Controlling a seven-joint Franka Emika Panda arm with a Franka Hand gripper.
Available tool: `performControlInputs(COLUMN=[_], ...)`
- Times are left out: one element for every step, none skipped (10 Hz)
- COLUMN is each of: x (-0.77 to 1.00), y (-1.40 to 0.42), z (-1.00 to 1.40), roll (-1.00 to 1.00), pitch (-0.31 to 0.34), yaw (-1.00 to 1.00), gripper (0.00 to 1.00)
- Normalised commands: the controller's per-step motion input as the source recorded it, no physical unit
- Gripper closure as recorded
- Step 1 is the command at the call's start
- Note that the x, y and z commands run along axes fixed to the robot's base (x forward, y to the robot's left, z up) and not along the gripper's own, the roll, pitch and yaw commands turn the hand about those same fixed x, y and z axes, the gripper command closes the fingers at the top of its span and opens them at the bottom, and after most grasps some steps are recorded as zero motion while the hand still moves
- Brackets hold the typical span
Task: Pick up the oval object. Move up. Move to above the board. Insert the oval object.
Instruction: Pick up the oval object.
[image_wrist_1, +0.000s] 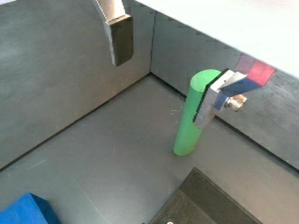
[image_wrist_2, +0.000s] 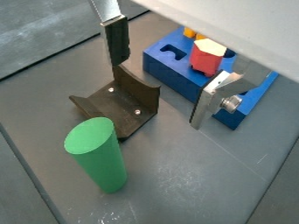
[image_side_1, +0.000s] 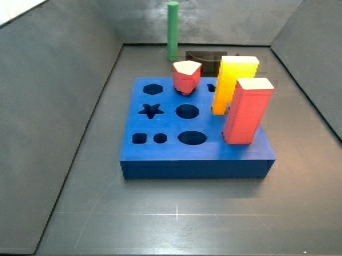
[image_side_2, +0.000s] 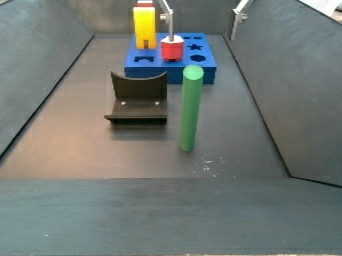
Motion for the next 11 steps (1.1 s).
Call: performControlInputs(x=[0.0, 0.25, 0.33, 0.33, 0.29, 0.0, 0.06, 0.21, 0.23, 0.0, 0.0], y=[0.23, 0.55, 0.65, 0.59, 0.52, 0.42, 0.37, 0.2, 0.14, -0.06, 0.0], z=[0.0, -0.05, -0.09, -0.15, -0.23, -0.38, -0.48, -0.72, -0.59, 0.0, 0.0], roll=[-0.08, -0.09, -0.11, -0.12, -0.08, -0.09, -0.04, -0.04, -0.09, 0.07, -0.01], pitch=[-0.164, -0.084, -0.034, -0.02, -0.037, -0.083, -0.076, -0.113, -0.124, 0.0, 0.0], yaw=[0.0, 0.05, 0.07, 0.03, 0.01, 0.02, 0.06, 0.02, 0.0, 0.0, 0.0], gripper=[0.0, 0.0, 0.0, 0.0, 0.0, 0.0, 0.0, 0.0, 0.0, 0.0, 0.0])
